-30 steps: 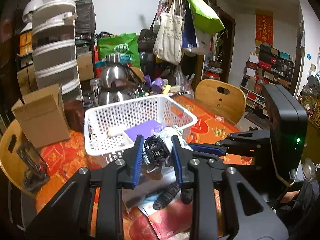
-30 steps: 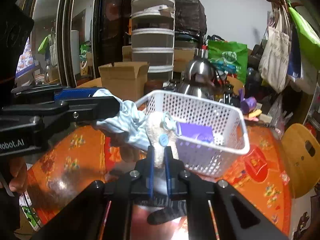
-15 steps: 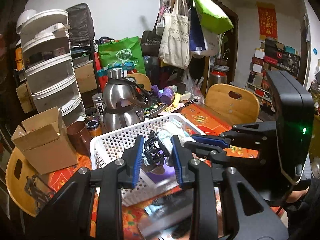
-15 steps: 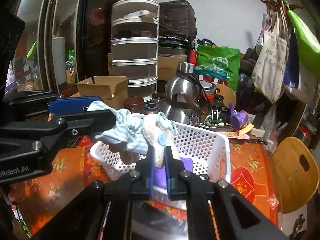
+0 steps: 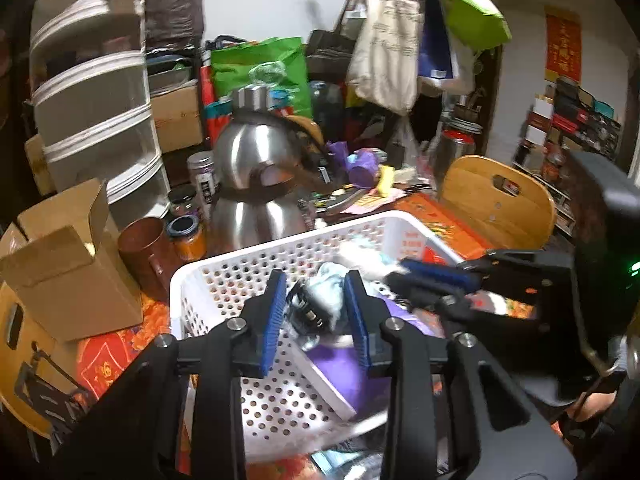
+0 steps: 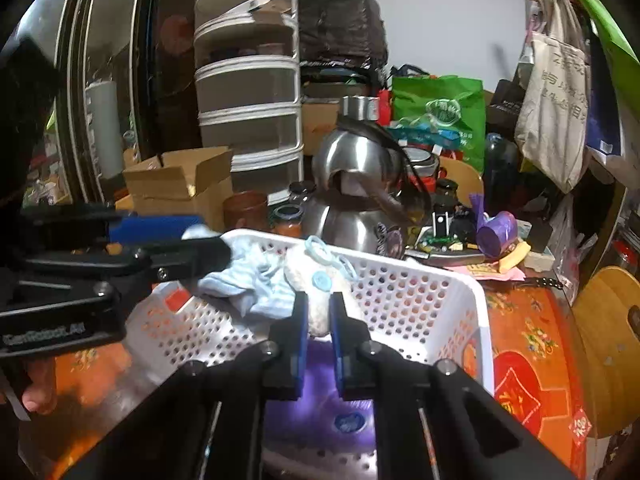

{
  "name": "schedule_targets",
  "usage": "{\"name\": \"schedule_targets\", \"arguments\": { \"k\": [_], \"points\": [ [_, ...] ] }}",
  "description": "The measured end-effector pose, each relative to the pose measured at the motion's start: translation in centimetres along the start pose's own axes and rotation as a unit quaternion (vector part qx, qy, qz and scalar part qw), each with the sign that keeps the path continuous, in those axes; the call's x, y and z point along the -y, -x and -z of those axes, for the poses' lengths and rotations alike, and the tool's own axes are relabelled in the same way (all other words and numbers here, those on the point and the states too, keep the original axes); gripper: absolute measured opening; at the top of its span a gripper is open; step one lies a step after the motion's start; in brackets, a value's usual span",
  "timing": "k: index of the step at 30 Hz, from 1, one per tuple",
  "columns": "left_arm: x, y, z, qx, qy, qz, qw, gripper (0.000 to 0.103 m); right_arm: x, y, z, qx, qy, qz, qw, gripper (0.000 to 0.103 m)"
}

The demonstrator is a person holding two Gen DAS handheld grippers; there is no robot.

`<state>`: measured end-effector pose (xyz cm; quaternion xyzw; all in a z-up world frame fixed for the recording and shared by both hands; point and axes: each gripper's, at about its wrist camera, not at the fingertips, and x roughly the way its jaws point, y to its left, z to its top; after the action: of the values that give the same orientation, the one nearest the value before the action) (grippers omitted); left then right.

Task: Organize soft objects
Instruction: 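Open both grippers over the basket to drop the plush toy and scrunchie, then grasp the clear plastic bag with both grippers from its two ends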

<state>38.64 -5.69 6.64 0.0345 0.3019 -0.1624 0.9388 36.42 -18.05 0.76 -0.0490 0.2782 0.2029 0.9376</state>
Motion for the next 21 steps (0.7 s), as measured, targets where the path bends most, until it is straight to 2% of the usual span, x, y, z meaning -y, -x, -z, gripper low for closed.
{"name": "schedule_targets", "arguments": {
  "k": [1,2,4,7,12,21],
  "points": [
    [-0.2,-0.5,0.2,-0.001,0.004,-0.005,1.0000,0.067,0.5,-0.1,0.2,0.005,-0.004,0.003,1.000,0.021],
    [-0.7,-1.2,0.4,0.000,0.009,-0.014,0.9999,0.085,0.8,-0.4,0.4,-0.002,-0.007,0.010,1.000,0.048],
    [-1.7,-2.4,1.0,-0.005,0.027,-0.021,0.9994,0.087,1.4,-0.7,1.0,-0.011,-0.005,0.025,1.000,0.080],
    [-2.8,-2.9,2.3,-0.001,0.036,-0.035,0.9987,0.087,1.7,-0.7,1.6,-0.013,0.000,0.039,0.999,0.081],
    [-3.8,-3.5,3.5,-0.014,0.056,-0.032,0.9978,0.087,2.1,-0.3,2.2,-0.020,-0.014,0.039,0.999,0.081],
    [-3.5,-2.0,5.3,-0.019,0.065,-0.031,0.9972,0.087,1.5,1.2,3.0,-0.023,-0.015,0.036,0.999,0.081]
  ]
}}
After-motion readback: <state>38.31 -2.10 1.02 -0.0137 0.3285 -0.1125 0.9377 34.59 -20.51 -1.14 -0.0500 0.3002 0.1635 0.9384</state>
